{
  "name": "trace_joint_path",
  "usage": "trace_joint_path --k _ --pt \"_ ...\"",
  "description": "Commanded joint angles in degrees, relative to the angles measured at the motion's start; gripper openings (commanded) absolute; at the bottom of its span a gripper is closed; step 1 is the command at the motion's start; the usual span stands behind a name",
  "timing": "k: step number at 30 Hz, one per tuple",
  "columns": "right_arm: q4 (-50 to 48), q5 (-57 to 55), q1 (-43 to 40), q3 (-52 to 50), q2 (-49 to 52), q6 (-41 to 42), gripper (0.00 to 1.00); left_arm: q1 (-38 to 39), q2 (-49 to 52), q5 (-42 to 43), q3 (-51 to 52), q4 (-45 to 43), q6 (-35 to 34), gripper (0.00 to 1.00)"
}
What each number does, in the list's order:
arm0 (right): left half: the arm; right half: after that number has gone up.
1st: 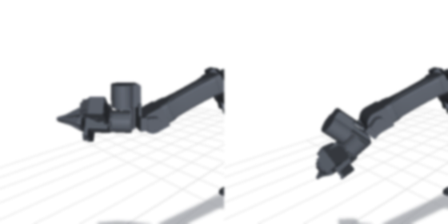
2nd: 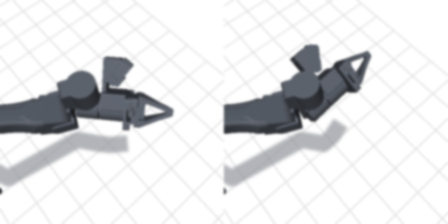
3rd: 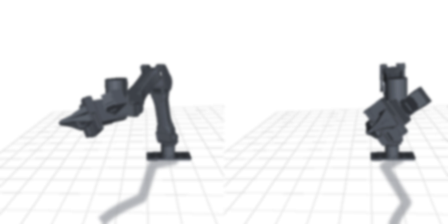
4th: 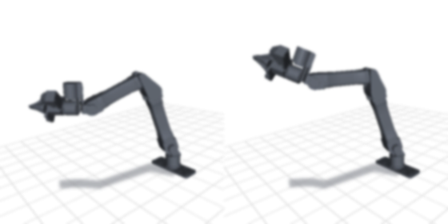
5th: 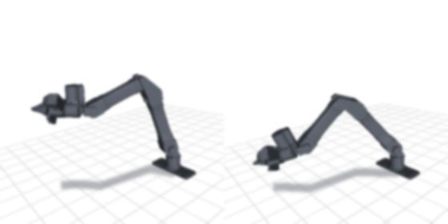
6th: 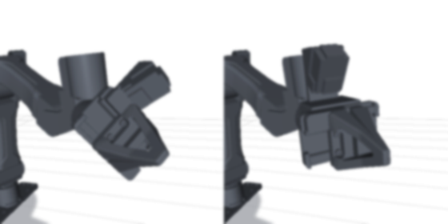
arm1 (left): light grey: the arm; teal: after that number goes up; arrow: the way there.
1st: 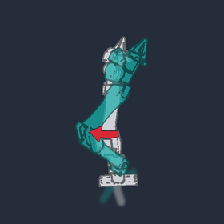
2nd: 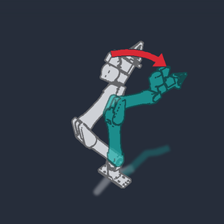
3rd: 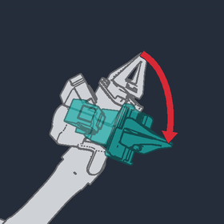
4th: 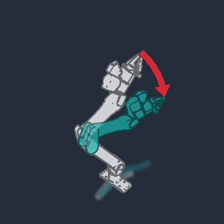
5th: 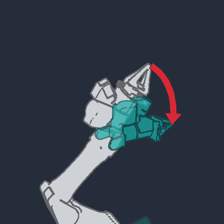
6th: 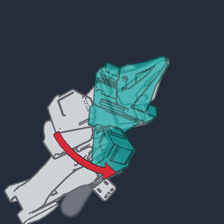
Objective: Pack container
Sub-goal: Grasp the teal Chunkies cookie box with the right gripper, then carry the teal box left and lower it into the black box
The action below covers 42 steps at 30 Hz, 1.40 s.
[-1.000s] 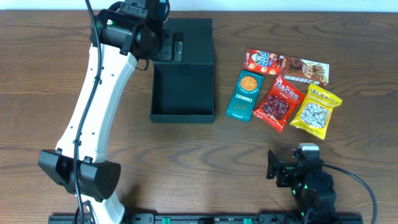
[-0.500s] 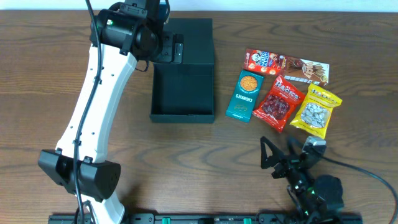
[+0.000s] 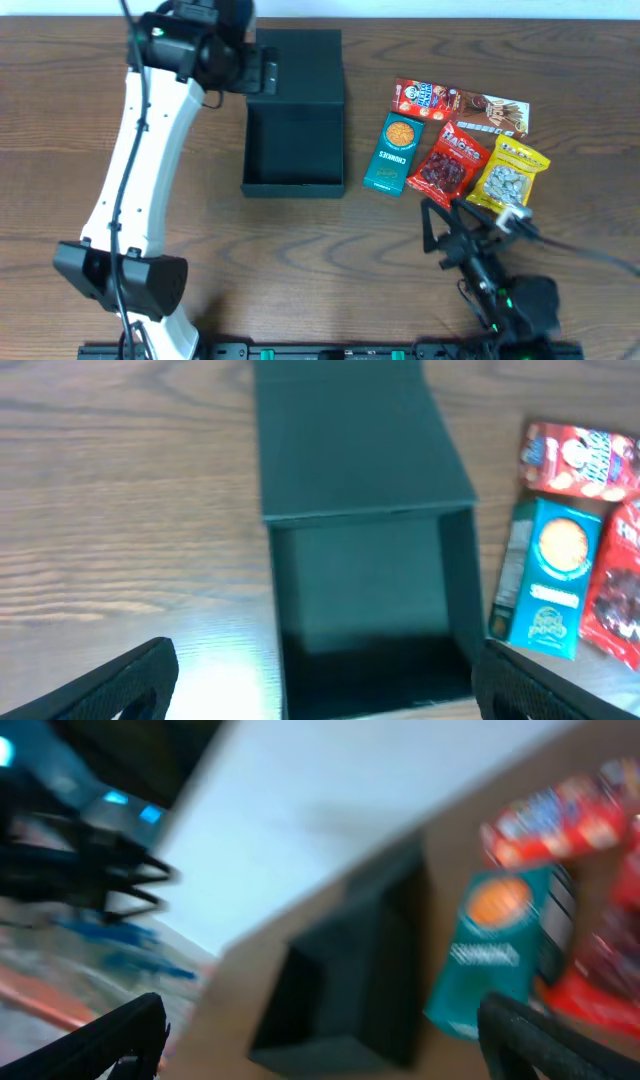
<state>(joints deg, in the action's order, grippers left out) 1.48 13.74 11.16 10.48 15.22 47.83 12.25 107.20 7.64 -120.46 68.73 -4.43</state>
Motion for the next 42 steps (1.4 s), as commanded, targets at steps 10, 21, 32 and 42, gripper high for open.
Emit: trace_joint_path --k 10,21,32,42 --pt "13.68 3.04 -0.17 36.89 49.86 -10.45 0.99 -6.12 0.46 3.54 0.09 0.22 0.63 0.95" --pt "23.89 1.95 2.27 59.89 72.96 -21.07 0.99 -6.34 0.48 2.47 0.09 0.04 0.63 0.95" --pt "23.85 -8.17 5.11 59.91 77.53 -9.66 0.99 -6.34 0.48 2.47 0.09 0.02 0.63 0.95" --pt "31.67 -11.93 5.42 60.02 85.29 -1.70 0.99 -6.34 0.48 2.47 0.09 0.04 0.63 0.95"
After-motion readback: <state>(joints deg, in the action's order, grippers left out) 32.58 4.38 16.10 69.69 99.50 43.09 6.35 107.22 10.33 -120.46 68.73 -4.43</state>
